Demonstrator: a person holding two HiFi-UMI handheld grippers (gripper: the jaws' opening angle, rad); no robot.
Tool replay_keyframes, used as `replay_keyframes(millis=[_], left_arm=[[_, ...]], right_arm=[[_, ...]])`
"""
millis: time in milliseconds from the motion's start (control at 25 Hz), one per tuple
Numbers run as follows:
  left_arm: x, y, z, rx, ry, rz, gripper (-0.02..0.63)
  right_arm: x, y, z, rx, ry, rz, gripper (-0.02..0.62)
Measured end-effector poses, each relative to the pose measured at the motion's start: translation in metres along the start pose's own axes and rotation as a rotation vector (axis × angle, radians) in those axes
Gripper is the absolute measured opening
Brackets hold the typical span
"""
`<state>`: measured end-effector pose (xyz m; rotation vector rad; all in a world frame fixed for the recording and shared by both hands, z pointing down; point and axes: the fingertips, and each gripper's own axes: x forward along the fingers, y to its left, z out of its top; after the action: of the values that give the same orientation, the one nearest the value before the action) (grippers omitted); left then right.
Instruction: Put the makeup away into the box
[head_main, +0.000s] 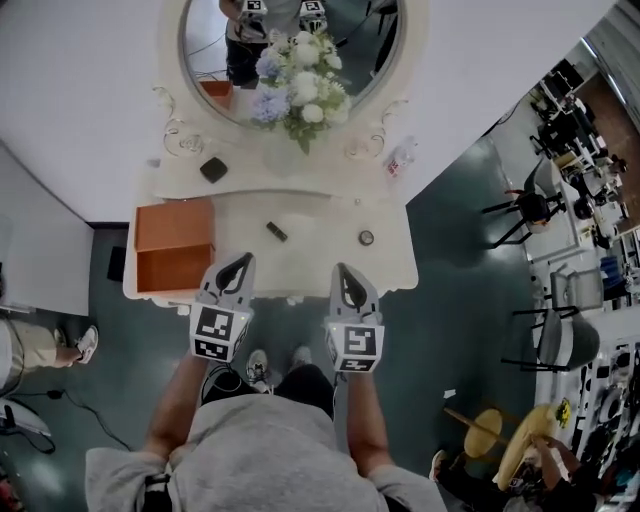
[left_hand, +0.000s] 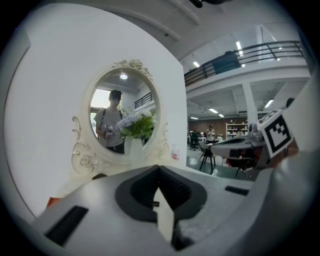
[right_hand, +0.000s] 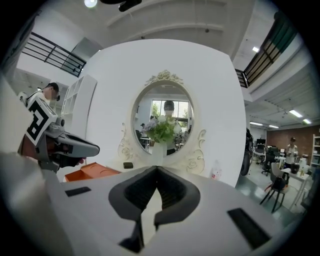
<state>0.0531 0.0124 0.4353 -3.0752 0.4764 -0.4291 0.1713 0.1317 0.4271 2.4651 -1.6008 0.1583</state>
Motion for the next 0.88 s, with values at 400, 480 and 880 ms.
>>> replay_keyframes(millis=[400,480,880], left_arm=[[0.041,0.045,-0.032,-0.077,0.089,0.178,0.002],[0.05,0.051,-0.043,-0.099,0.118,0.21,0.001],[0.083,0.077,-0.105,-0.219,0.221,0.364,0.0]], right_arm=[[0.108,0.017,-0.037,-0.01,0.081,0.243,0.012],[0.128,0.021,-0.048,-0.012,0.106,0.295,0.012],[0.203,0.04,-0.119,-0.042,0.253,0.487,0.012]])
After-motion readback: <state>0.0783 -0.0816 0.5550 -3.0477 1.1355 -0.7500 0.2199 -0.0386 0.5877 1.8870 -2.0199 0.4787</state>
